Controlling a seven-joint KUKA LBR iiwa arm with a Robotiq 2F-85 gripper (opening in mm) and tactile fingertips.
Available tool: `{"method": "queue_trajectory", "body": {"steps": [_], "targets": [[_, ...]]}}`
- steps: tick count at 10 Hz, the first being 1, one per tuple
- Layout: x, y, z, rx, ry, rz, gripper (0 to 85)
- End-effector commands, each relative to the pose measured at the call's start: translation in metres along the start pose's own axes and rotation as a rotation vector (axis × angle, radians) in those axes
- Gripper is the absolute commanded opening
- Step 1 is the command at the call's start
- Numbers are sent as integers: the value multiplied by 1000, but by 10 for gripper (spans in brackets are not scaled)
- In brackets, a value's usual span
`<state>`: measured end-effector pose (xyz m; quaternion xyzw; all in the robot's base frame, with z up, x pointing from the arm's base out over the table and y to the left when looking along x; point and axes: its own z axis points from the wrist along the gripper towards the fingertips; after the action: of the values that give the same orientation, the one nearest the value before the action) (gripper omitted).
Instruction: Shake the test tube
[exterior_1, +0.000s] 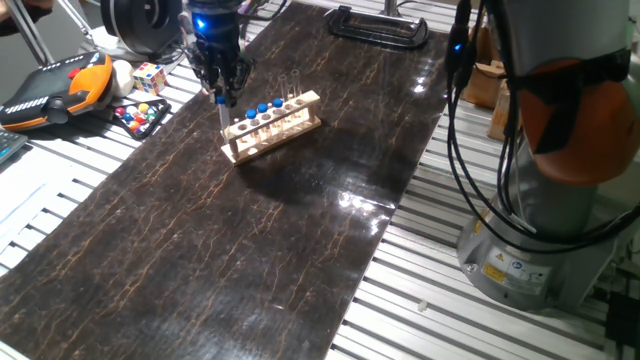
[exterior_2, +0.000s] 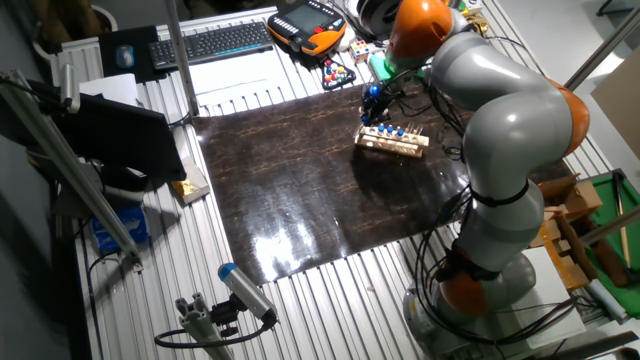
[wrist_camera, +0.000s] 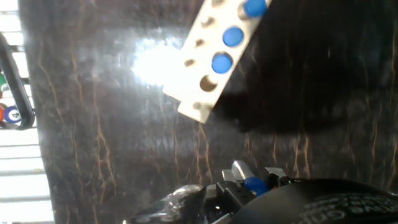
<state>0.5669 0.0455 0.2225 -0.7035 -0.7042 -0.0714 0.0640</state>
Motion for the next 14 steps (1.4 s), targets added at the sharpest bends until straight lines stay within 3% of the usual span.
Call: {"method": "queue_trajectory", "body": {"steps": [1,3,6,9,10,11,13,14], "targets": [[-2,1,-1,-5,-57,-67,7],[-9,3,-5,-6,-180,-217,7],[-15,3,-11,33,-328,-421,7],[-16,1,-13,49,-387,-538,7],[-15,0,-14,47,-374,-555,7],[-13,-1,-13,33,-304,-526,7],[-6,-2,-8,-11,-124,-364,7],[-3,-3,-7,-26,-77,-305,7]]}}
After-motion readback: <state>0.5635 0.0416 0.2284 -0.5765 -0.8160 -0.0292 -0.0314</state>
